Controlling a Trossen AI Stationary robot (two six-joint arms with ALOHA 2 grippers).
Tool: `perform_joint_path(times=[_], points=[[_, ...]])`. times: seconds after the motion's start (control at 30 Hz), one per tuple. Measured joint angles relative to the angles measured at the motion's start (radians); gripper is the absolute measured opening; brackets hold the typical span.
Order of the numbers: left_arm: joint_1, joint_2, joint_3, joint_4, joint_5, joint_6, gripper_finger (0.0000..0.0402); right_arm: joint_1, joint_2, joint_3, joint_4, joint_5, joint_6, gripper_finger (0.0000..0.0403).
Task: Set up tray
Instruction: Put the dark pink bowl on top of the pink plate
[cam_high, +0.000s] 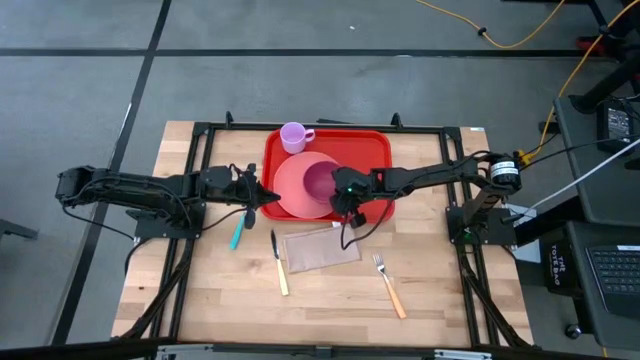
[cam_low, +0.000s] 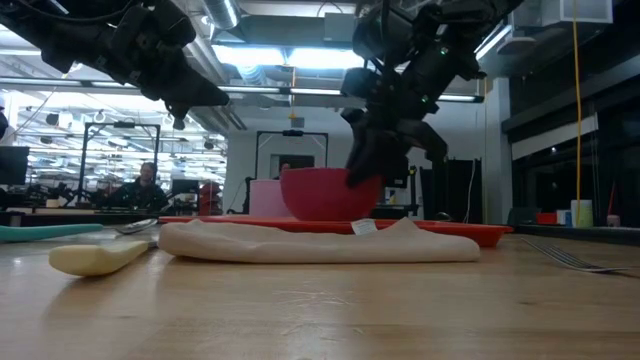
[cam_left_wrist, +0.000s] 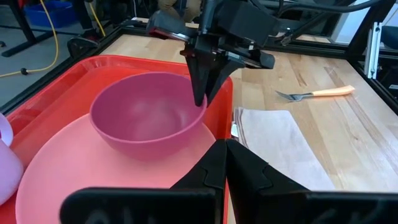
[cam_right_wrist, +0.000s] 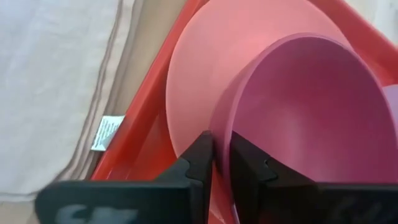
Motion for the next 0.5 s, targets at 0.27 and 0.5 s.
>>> perform_joint_path(times=[0.27,0.5], points=[[0.0,0.0,0.0,0.0,0.0,0.0,0.0003,0.0,0.0,0.0,0.013,-0.041,-0.013,0.0049],[0.0,0.0,0.0,0.0,0.0,0.0,0.0003,0.001,0.0,0.0,0.041,-0.06,-0.022,0.0085]])
